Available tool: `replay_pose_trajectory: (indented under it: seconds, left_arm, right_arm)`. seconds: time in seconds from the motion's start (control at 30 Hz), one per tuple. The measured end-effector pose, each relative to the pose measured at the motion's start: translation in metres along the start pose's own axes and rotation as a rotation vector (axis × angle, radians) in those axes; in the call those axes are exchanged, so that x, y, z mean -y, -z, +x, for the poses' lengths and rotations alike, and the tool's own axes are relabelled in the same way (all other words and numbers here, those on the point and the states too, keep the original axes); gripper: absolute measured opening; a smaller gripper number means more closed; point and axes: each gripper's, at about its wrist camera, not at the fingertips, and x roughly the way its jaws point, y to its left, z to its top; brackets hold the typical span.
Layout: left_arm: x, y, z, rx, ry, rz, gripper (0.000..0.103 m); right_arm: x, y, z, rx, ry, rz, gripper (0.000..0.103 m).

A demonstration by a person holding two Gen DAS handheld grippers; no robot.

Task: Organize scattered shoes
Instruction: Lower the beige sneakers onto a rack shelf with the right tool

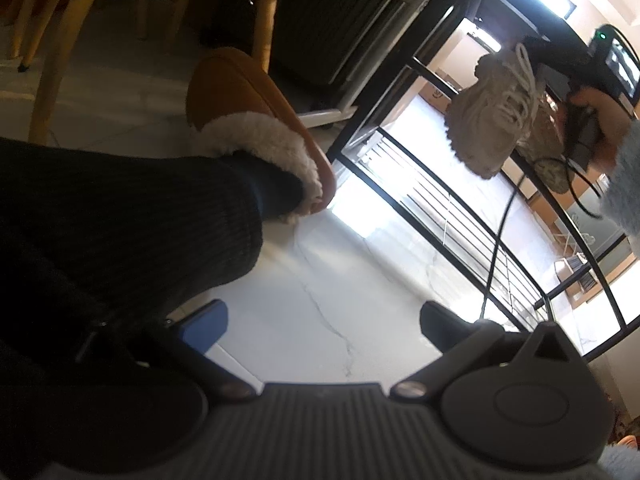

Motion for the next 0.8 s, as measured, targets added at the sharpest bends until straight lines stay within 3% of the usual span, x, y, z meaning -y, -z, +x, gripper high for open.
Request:
replay_pose_trajectory:
  seconds: [0.03, 0.07, 0.13, 0.27, 0.37, 0.5, 0.6, 0.73, 0.8]
  left_arm:
    - [0.000, 0.000, 0.001, -0.008, 0.001, -0.001, 0.102]
    - [0.001, 0.001, 0.001, -0.013, 0.003, 0.000, 0.102]
    - [0.001, 0.001, 0.000, -0.016, 0.006, 0.002, 0.102]
    - [-0.001, 0.000, -0.001, -0.001, 0.000, -0.007, 0.102]
    - [-0.001, 0.000, 0.000, -0.006, -0.002, -0.009, 0.102]
    - [0.000, 0.001, 0.001, -0.012, 0.002, -0.009, 0.102]
    - [-0.001, 0.001, 0.002, -0.017, -0.004, -0.016, 0.102]
    - [-0.003, 0.001, 0.003, -0.024, -0.003, -0.026, 0.102]
    - [-0.005, 0.000, 0.003, -0.029, -0.004, -0.039, 0.102]
  right_arm:
    - [-0.002, 0.003, -0.003, -0.001, -0.029, -0.036, 0.078]
    - [-0.005, 0.006, -0.007, -0.003, -0.059, -0.072, 0.046]
    - [-0.016, 0.015, -0.007, -0.054, -0.113, -0.140, 0.019]
    - [-0.019, 0.031, -0.021, -0.005, -0.077, -0.099, 0.018]
    - [-0.025, 0.038, -0.032, 0.062, -0.064, -0.141, 0.018]
    - [-0.031, 0.023, -0.044, 0.214, -0.026, -0.187, 0.018]
    - [-0.037, 0.018, -0.029, 0.182, -0.030, -0.242, 0.016]
    - [-0.049, 0.037, -0.025, 0.245, 0.008, -0.365, 0.019]
    - [-0.039, 0.030, -0.022, 0.188, 0.018, -0.266, 0.019]
